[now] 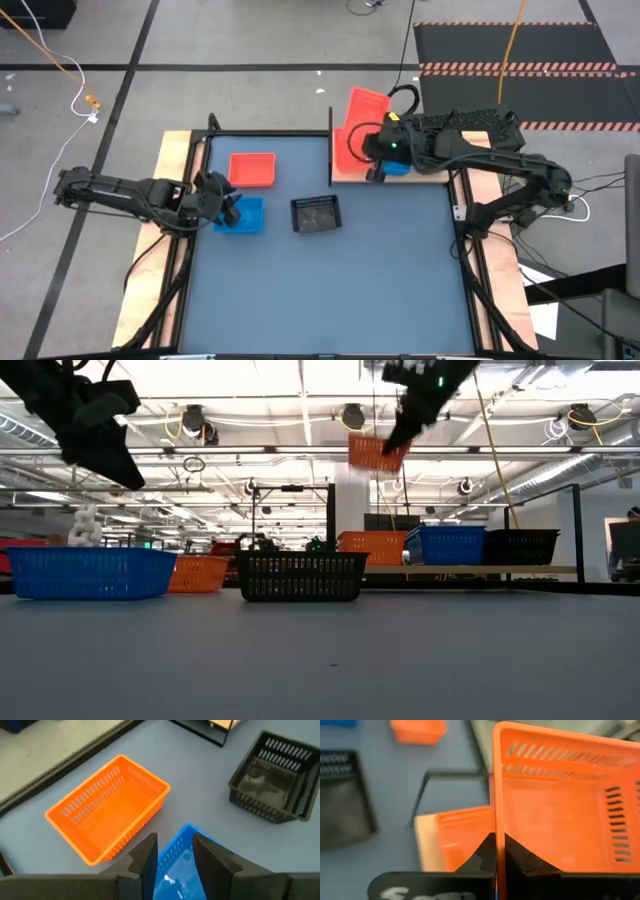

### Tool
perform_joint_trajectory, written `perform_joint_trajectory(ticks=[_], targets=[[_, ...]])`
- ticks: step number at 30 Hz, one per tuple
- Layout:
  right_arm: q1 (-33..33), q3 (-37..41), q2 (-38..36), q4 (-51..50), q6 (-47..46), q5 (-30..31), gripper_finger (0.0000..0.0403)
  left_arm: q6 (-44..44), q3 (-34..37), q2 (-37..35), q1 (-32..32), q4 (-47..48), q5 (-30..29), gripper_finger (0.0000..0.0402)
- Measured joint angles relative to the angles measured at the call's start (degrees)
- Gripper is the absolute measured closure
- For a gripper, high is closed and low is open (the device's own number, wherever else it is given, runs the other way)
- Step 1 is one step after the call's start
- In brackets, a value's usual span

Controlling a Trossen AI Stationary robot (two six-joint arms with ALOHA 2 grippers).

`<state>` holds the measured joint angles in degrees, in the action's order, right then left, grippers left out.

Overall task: Stack baskets on shelf by color
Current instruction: Put the bottom orange basket on the shelf

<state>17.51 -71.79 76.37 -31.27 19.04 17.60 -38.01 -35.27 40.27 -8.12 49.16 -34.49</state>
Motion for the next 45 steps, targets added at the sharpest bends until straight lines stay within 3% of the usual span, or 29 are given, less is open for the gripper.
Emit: perform_joint_trajectory(ticks=[3,9,13,35,45], targets=[[3.7,4.7,1.6,2.5,1.2,-6.1,0.0402,0.2,-0.1,0.0,0.4,-0.9,-0.6,0.0275],[5.0,6.1,5.3,4.1,3.3,-8.2,0.0403,-0.2,-0.1,0.0,0.5,-3.1,-0.5,0.0275],[4.9,6.1,6.0,6.3,5.3,-13.6,0.0403,-0.2,-0.1,0.0,0.5,-3.4,-0.5,0.0275],[6.3,6.1,7.9,5.2,9.1,-13.5,0.0401,-2.6,-0.2,0.0,0.5,-3.4,-0.2,0.0275],[8.5,9.8,7.9,7.0,11.7,-13.5,0.0391,-2.8,-0.2,0.0,-0.2,-3.4,0.0,0.0275]])
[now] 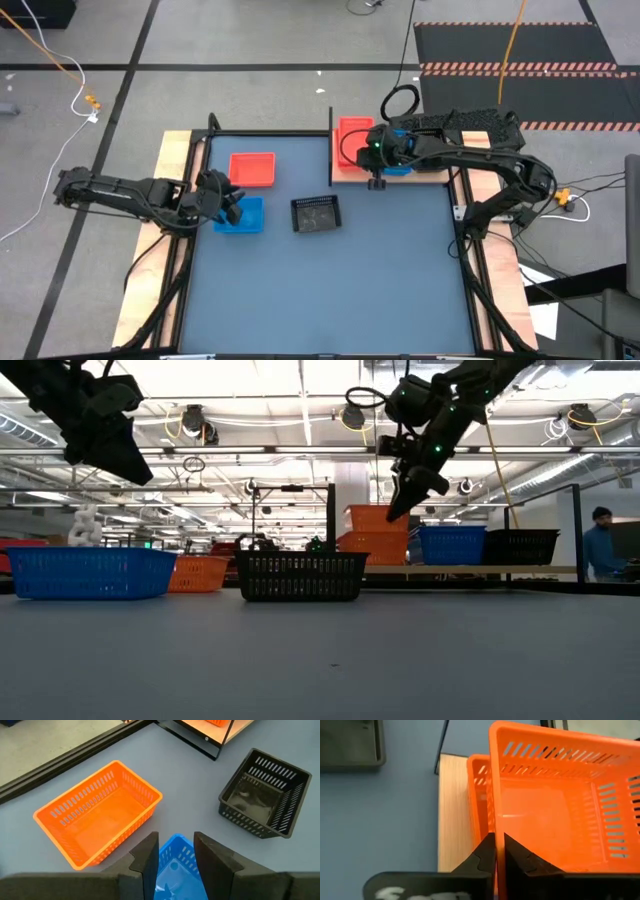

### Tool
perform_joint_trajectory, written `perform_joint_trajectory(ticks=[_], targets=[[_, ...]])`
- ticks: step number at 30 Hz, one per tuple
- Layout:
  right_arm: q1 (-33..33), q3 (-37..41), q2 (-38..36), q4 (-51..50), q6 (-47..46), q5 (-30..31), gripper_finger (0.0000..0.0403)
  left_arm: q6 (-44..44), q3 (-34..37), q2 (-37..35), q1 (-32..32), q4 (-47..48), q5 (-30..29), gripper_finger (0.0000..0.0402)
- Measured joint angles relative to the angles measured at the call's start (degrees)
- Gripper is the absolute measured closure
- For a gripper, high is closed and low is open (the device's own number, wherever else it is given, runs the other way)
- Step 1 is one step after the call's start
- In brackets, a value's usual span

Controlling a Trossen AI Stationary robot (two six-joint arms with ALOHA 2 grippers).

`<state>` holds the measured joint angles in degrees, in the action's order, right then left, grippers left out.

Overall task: Stack baskets on shelf by color
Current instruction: Put the bottom orange basket on the shelf, then put the black basket on the shelf

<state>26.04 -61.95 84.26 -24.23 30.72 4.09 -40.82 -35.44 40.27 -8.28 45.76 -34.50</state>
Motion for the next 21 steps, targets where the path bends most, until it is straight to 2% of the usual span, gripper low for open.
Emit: perform_joint_trajectory(ticks=[6,10,16,21], targets=[[0.6,0.1,0.0,1.0,0.0,-3.2,0.039,0.0,0.0,0.0,-0.1,0.0,0.0,0.0275],[0.6,0.1,0.0,1.3,-0.1,-3.4,0.0373,0.0,0.0,0.0,-0.1,0.0,0.0,0.0275],[0.6,0.1,0.0,1.4,-1.1,-2.3,0.0307,-0.2,0.0,0.0,-0.1,0.0,0.0,0.0275],[-1.4,0.1,-1.5,2.7,-5.4,4.7,0.0243,-0.2,0.0,0.0,-0.1,0.0,0.0,0.0275]])
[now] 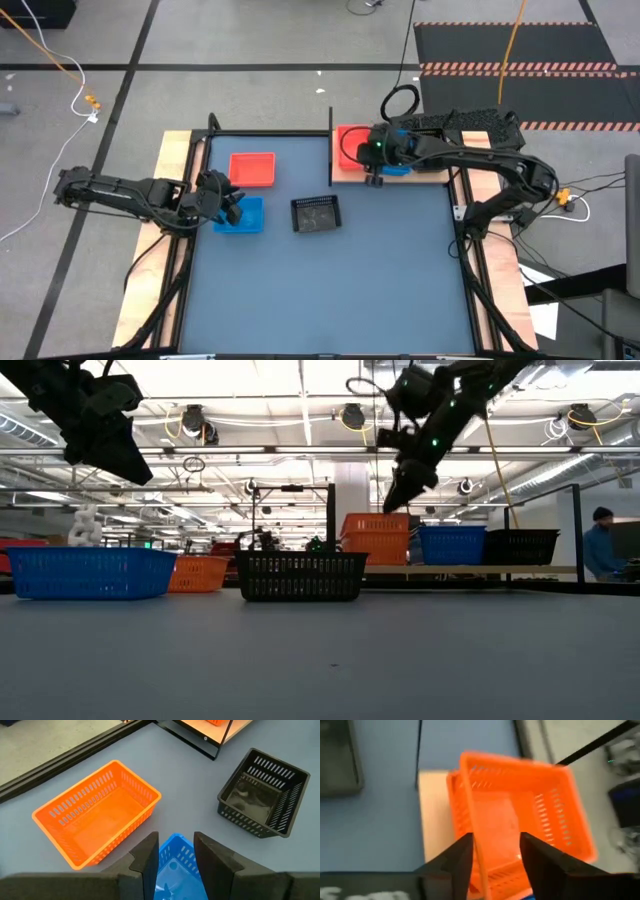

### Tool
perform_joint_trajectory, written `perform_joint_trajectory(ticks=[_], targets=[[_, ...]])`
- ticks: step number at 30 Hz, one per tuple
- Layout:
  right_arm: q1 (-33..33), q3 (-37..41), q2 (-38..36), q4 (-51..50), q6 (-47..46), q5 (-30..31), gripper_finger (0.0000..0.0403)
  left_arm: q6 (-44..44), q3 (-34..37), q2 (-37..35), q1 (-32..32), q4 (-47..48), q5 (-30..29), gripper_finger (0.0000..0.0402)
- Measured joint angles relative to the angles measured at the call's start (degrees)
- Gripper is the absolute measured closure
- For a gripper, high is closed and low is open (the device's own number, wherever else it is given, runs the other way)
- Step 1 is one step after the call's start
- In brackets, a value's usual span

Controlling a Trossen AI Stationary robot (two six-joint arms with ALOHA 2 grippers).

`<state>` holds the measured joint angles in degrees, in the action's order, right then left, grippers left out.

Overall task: Stack baskets on shelf by color
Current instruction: Put the black basket on the shelf

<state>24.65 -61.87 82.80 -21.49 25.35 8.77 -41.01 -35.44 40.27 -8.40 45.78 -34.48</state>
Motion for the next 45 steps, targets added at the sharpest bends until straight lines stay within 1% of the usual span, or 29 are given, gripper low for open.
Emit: perform_joint_trajectory(ticks=[2,5,8,10,13,17,18,23,25,29,33,38,45], targets=[[-1.8,0.0,-1.8,1.2,-0.8,1.8,0.0227,0.0,0.0,0.0,0.0,0.0,0.0,0.0275],[-5.7,0.0,-5.5,4.1,-0.8,1.1,0.0216,0.0,0.0,0.0,0.0,0.0,0.0,0.0275],[-10.4,0.0,-8.6,8.0,-0.4,-2.8,0.0219,0.0,0.0,0.0,0.0,0.0,-0.1,0.0275],[-13.6,0.0,-8.8,8.4,1.2,-4.7,0.0224,0.0,0.0,0.0,0.0,-0.4,-0.8,0.0275],[-18.1,0.5,-6.0,8.3,5.2,-4.5,0.0232,0.4,0.0,0.0,0.0,-2.1,-1.4,0.0275],[-21.7,1.9,1.4,7.8,16.4,-4.0,0.0243,1.9,0.0,0.4,0.0,-5.7,-1.6,0.0275],[-22.2,1.9,3.5,7.8,19.1,-2.8,0.0246,2.2,0.0,0.8,0.0,-6.4,-1.6,0.0275],[-24.4,0.9,12.4,7.8,31.3,9.0,0.0258,2.5,0.0,3.2,0.0,-6.8,-1.4,0.0275],[-24.9,0.1,14.4,8.0,34.6,11.3,0.026,3.7,0.0,4.1,0.0,-6.9,-1.4,0.0275],[-25.0,-0.5,17.0,8.4,40.6,12.0,0.0262,5.7,0.0,5.3,0.1,-6.8,-1.4,0.0275],[-24.9,-0.5,19.3,8.8,45.6,12.0,0.0262,6.0,0.0,5.7,0.1,-6.8,-1.4,0.0275],[-25.2,-0.4,20.2,10.8,46.0,12.1,0.0262,5.3,0.0,5.6,0.1,-6.9,-1.4,0.0275],[-26.3,-0.4,16.5,10.5,44.5,12.6,0.0262,4.9,0.0,5.6,0.1,-6.9,-1.4,0.0275]])
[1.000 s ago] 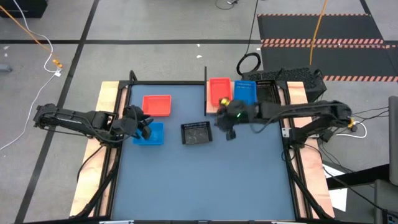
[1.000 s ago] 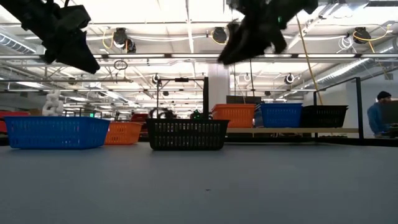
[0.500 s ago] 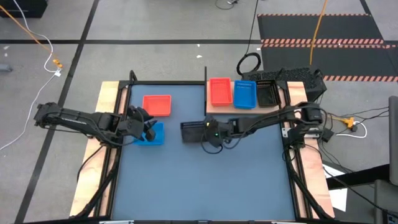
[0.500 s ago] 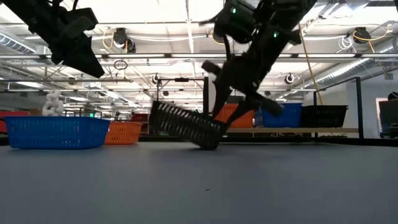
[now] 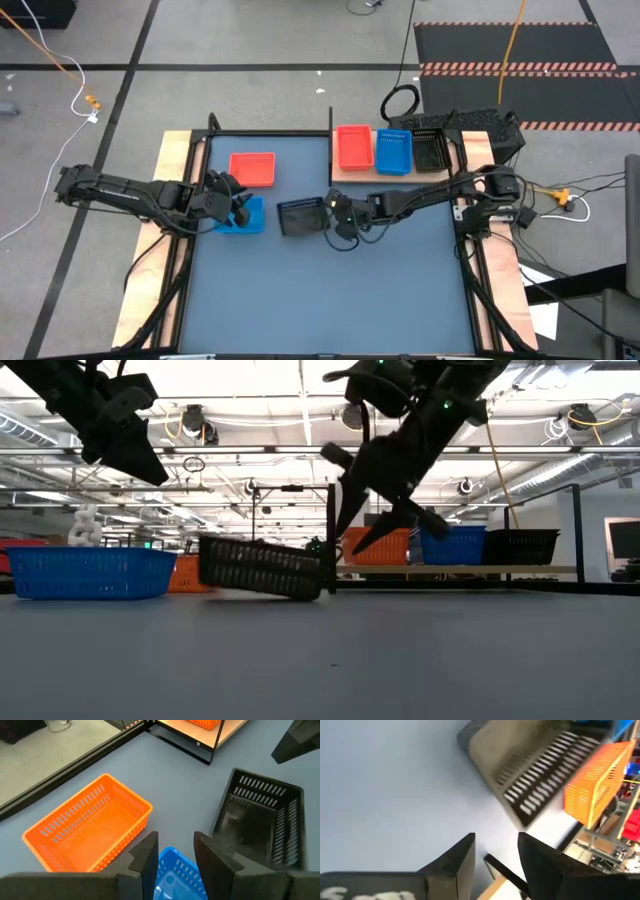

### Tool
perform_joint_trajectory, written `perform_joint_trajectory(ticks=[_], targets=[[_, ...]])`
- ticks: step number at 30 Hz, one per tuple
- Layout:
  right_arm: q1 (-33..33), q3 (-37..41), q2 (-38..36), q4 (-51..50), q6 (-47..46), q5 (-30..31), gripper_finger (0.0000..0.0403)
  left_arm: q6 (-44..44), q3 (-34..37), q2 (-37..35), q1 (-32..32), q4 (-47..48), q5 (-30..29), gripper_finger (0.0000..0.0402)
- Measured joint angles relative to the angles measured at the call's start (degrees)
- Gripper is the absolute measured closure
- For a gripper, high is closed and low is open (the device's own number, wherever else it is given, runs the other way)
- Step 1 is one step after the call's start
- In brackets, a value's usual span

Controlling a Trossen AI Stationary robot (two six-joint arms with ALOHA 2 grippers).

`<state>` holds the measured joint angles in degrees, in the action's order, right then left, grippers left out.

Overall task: Stack baskets on shelf by color
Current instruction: Put the black basket on the shelf

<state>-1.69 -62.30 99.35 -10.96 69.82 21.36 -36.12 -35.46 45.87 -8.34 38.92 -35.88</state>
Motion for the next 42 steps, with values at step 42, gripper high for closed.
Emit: perform_joint_trajectory(ticks=[42], targets=[[-16.5,-4.3,-13.2,-3.6,-27.8,23.9,0.0401,-0.3,0.0,0.0,0.0,-2.6,0.0,0.0275]])
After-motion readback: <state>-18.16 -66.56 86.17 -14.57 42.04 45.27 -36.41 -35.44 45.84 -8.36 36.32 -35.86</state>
